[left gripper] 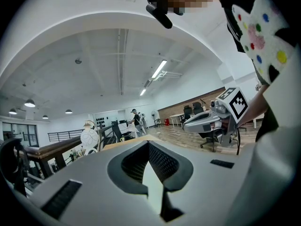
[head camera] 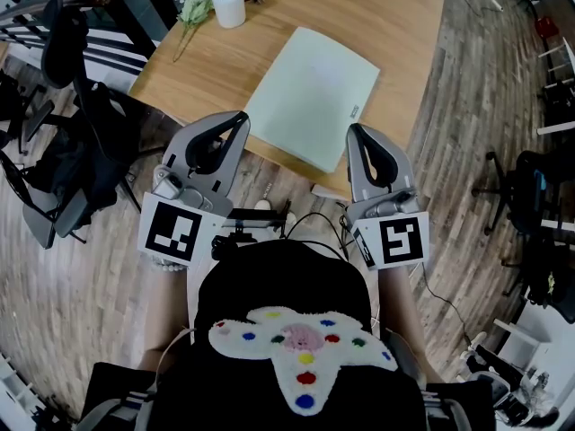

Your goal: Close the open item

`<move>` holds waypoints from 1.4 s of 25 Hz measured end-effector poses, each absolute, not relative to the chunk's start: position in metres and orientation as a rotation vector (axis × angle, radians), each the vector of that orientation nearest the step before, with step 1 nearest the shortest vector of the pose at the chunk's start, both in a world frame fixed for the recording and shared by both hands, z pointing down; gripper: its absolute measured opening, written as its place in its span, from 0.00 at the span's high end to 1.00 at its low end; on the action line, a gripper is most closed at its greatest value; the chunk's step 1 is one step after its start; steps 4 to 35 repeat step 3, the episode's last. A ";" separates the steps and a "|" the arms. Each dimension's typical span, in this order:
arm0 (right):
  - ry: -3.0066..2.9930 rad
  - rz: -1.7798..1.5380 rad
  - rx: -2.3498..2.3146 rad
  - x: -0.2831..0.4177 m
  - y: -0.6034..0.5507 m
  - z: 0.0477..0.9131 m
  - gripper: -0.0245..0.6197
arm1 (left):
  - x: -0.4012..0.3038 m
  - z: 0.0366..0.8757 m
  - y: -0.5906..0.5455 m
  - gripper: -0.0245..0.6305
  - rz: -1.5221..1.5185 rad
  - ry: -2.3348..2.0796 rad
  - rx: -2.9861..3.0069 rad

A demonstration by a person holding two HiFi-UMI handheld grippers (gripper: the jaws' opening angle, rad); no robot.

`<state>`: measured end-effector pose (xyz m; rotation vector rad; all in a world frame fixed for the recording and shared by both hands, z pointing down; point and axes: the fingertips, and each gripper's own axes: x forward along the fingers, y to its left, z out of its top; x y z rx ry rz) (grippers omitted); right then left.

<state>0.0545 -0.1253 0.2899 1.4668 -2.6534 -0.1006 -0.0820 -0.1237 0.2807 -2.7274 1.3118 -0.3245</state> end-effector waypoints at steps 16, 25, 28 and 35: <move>-2.674 -0.084 1.493 0.051 -0.127 0.284 0.95 | -0.082 0.281 -0.124 0.95 -0.326 1.313 -2.728; -2.674 -0.084 1.493 0.051 -0.127 0.284 0.95 | -0.082 0.281 -0.124 0.95 -0.326 1.313 -2.728; -2.674 -0.084 1.493 0.051 -0.127 0.284 0.95 | -0.082 0.281 -0.124 0.95 -0.326 1.313 -2.728; -2.674 -0.084 1.493 0.051 -0.127 0.284 0.95 | -0.082 0.281 -0.124 0.95 -0.326 1.313 -2.728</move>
